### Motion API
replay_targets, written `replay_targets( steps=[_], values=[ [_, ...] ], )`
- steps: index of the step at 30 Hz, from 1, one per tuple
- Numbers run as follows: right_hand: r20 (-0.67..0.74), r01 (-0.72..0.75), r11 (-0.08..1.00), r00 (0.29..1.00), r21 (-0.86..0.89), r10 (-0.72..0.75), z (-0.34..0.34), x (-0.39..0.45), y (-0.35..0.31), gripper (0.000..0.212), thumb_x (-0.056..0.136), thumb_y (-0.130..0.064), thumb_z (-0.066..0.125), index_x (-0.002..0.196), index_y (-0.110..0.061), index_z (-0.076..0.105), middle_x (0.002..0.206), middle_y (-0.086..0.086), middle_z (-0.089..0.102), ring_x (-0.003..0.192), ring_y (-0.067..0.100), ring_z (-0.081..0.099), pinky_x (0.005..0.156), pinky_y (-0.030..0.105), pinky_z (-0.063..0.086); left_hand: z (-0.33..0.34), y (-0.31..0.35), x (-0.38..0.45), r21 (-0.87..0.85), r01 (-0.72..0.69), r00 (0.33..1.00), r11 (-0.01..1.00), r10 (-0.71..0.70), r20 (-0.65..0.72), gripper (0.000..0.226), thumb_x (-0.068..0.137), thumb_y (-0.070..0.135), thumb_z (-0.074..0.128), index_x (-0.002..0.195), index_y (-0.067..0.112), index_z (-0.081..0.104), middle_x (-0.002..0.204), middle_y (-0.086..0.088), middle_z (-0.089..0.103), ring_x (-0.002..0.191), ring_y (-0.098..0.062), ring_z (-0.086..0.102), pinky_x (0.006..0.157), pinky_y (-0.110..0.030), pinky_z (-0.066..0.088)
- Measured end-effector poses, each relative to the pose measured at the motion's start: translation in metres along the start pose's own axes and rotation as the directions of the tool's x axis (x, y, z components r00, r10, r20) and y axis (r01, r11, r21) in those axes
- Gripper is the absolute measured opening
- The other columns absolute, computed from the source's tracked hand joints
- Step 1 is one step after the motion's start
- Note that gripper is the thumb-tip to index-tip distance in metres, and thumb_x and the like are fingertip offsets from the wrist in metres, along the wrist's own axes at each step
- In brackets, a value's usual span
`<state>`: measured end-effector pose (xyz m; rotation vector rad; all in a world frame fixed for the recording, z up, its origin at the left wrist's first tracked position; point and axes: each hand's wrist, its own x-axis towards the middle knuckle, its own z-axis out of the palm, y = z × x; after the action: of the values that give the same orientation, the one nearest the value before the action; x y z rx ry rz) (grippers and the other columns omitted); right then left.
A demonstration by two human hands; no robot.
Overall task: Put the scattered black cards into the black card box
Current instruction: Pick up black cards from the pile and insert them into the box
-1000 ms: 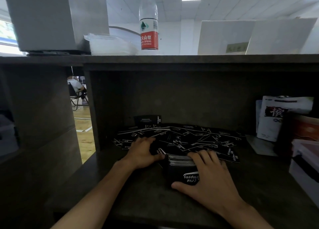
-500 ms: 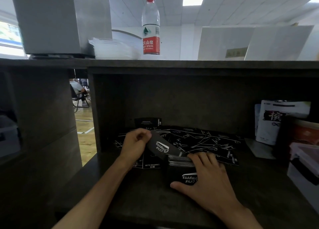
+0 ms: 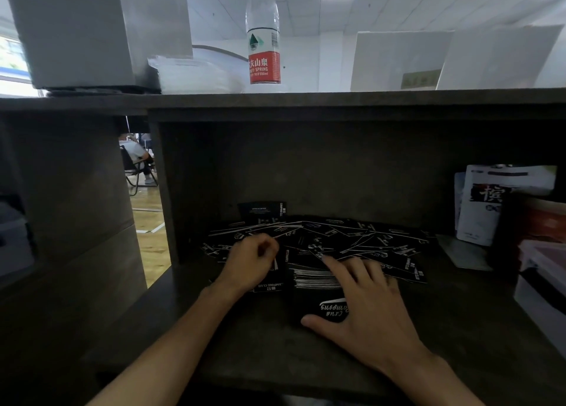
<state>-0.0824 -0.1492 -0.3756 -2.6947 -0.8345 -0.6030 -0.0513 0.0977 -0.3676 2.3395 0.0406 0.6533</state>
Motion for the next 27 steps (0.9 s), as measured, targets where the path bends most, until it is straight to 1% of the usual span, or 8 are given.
replay_targets(
  steps=[2, 4, 13, 18, 21, 23, 25, 27],
  values=[
    [0.007, 0.006, 1.0, 1.0, -0.013, -0.006, -0.001, 0.0, 0.0, 0.097, 0.064, -0.098, 0.022, 0.144, -0.044, 0.029, 0.13, -0.019, 0.03, 0.126, 0.009, 0.026, 0.106, 0.043, 0.034, 0.0, -0.011, 0.005, 0.299, 0.023, 0.992, 0.954, -0.058, 0.109, 0.042, 0.091, 0.036, 0.06, 0.132, 0.029, 0.055, 0.132, 0.003, 0.06, 0.121, -0.014, 0.054, 0.11, -0.042, 0.037],
    [0.019, 0.005, 1.0, 1.0, -0.01, -0.005, -0.001, 0.0, 0.0, 0.095, 0.064, -0.098, 0.022, 0.142, -0.044, 0.031, 0.132, -0.02, 0.029, 0.127, 0.008, 0.024, 0.106, 0.042, 0.033, 0.001, -0.017, 0.007, 0.405, 0.055, 0.958, 0.912, -0.163, 0.237, 0.061, 0.091, 0.046, 0.054, 0.147, 0.029, 0.038, 0.153, 0.002, 0.039, 0.14, -0.018, 0.035, 0.118, -0.041, 0.021],
    [0.01, 0.003, 1.0, 1.0, -0.001, -0.003, -0.001, -0.001, -0.001, 0.093, 0.066, -0.096, 0.024, 0.142, -0.043, 0.035, 0.13, -0.021, 0.038, 0.126, 0.008, 0.028, 0.104, 0.043, 0.035, -0.003, -0.01, 0.016, 0.459, 0.029, 0.897, 0.888, -0.226, 0.38, 0.081, 0.08, 0.064, 0.053, 0.151, 0.038, 0.024, 0.159, 0.004, 0.024, 0.146, -0.024, 0.016, 0.117, -0.044, 0.014],
    [0.006, -0.005, 1.0, 1.0, -0.001, 0.005, -0.001, -0.001, 0.0, 0.093, 0.066, -0.097, 0.023, 0.142, -0.044, 0.033, 0.13, -0.022, 0.037, 0.127, 0.008, 0.028, 0.105, 0.043, 0.035, -0.003, -0.011, 0.021, 0.245, 0.111, 0.952, 0.963, -0.174, 0.252, 0.073, 0.075, 0.041, 0.079, 0.138, 0.021, 0.05, 0.134, -0.003, 0.049, 0.129, -0.021, 0.045, 0.107, -0.034, 0.039],
    [0.009, -0.001, 1.0, 1.0, -0.003, 0.001, -0.001, -0.002, 0.0, 0.094, 0.066, -0.097, 0.023, 0.143, -0.044, 0.032, 0.133, -0.021, 0.036, 0.128, 0.008, 0.026, 0.107, 0.043, 0.034, -0.012, -0.01, 0.021, -0.088, 0.12, 0.991, 0.989, -0.125, -0.053, 0.021, 0.087, 0.014, 0.07, 0.106, 0.02, 0.066, 0.1, 0.004, 0.068, 0.101, -0.016, 0.065, 0.077, -0.015, 0.047],
    [0.001, 0.005, 1.0, 1.0, 0.003, -0.005, -0.001, -0.002, 0.001, 0.094, 0.066, -0.097, 0.023, 0.143, -0.043, 0.032, 0.133, -0.02, 0.035, 0.129, 0.008, 0.027, 0.107, 0.043, 0.034, -0.019, -0.003, 0.016, -0.306, 0.08, 0.957, 0.949, -0.158, -0.242, 0.013, 0.091, 0.011, 0.065, 0.092, 0.023, 0.062, 0.088, 0.004, 0.068, 0.088, -0.013, 0.068, 0.07, -0.019, 0.05],
    [-0.006, 0.007, 1.0, 1.0, 0.01, -0.007, 0.0, -0.001, 0.002, 0.095, 0.066, -0.097, 0.023, 0.144, -0.042, 0.029, 0.136, -0.02, 0.033, 0.13, 0.008, 0.025, 0.109, 0.043, 0.032, -0.018, 0.009, 0.005, -0.45, 0.009, 0.964, 0.893, -0.127, -0.233, 0.013, 0.09, 0.007, 0.066, 0.089, 0.018, 0.059, 0.085, 0.002, 0.07, 0.083, -0.013, 0.07, 0.069, -0.023, 0.056],
    [-0.015, -0.008, 1.0, 1.0, 0.027, 0.008, 0.002, -0.001, 0.003, 0.101, 0.065, -0.096, 0.024, 0.147, -0.037, 0.021, 0.146, -0.017, 0.028, 0.136, 0.008, 0.021, 0.112, 0.043, 0.03, -0.008, 0.023, -0.012, -0.457, -0.027, 0.999, 0.889, 0.004, -0.051, 0.016, 0.09, 0.002, 0.063, 0.091, 0.017, 0.06, 0.086, 0.001, 0.073, 0.085, -0.013, 0.071, 0.07, -0.019, 0.055]
  ],
)
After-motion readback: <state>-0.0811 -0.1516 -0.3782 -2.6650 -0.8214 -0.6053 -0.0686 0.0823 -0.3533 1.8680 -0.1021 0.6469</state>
